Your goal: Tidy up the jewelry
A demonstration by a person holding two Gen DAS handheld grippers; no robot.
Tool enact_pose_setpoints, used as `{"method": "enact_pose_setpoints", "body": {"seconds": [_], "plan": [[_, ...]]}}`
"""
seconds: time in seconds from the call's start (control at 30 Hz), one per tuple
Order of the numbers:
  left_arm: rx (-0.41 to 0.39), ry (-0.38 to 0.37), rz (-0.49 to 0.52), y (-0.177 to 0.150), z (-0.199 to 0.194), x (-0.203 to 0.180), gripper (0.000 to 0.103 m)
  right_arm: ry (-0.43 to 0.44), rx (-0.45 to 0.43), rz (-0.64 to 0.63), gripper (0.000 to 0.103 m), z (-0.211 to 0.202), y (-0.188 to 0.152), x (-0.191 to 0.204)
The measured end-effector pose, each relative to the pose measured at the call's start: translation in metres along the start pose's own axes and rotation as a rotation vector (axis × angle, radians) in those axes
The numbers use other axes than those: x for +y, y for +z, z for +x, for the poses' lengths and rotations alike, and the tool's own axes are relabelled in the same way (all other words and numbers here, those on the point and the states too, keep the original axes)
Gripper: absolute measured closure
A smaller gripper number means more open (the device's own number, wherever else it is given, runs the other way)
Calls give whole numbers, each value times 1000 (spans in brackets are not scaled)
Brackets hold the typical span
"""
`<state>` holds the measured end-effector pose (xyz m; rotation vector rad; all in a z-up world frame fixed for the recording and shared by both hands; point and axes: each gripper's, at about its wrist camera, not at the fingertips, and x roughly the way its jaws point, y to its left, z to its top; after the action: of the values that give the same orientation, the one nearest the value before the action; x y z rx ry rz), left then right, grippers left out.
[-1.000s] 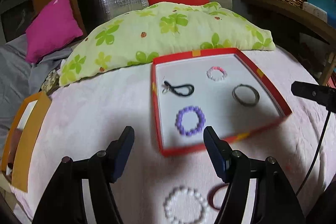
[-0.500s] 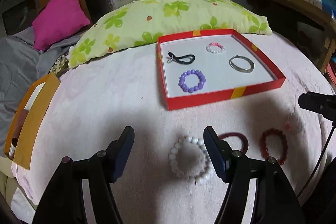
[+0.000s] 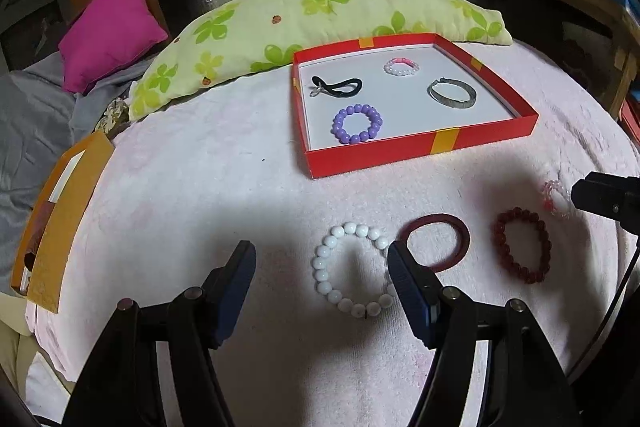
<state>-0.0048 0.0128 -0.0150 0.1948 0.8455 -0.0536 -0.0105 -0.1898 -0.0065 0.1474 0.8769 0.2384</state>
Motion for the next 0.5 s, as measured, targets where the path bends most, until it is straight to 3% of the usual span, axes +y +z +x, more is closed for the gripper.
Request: {"method": "enact_pose_setpoints", "body": {"seconds": [0.5], "plan": [[8, 5, 29, 4, 5, -7, 34, 31, 18, -24, 58, 5, 1, 9]]}}
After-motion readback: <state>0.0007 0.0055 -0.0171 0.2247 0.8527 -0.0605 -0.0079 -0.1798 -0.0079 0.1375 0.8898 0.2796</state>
